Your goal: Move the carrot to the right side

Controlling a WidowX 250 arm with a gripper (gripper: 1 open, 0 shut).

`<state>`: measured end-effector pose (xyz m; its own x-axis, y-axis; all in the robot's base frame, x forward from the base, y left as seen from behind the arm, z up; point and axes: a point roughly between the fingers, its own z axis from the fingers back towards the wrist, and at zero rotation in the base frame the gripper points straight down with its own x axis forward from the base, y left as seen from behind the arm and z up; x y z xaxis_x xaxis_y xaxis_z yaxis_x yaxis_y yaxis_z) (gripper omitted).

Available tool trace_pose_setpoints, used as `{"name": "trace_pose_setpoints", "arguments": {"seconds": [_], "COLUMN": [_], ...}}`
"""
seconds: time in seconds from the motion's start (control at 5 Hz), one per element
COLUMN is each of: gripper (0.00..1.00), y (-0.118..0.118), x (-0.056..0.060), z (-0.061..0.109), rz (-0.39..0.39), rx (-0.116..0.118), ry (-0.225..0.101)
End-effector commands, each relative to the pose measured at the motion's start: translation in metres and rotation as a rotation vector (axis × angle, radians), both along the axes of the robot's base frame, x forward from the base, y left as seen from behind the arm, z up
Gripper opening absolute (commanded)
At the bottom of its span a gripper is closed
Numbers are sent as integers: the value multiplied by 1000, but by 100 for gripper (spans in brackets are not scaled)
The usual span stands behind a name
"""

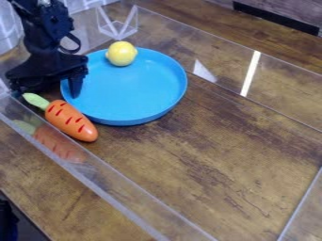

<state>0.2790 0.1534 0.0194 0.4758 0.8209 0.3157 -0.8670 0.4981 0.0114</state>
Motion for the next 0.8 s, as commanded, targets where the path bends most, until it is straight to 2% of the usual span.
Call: {"name": "trace_pose_setpoints", "arguments": {"seconds": [0.0,0.2,0.4,0.6], "gripper": [100,0,0,100], "y": [-3,-4,-7,-11], "x": [1,2,5,8], "z": [-3,-3,0,1], "rz": [-11,-8,-23,-37], "rx": [3,8,16,23], "ry": [16,19,15,8]}}
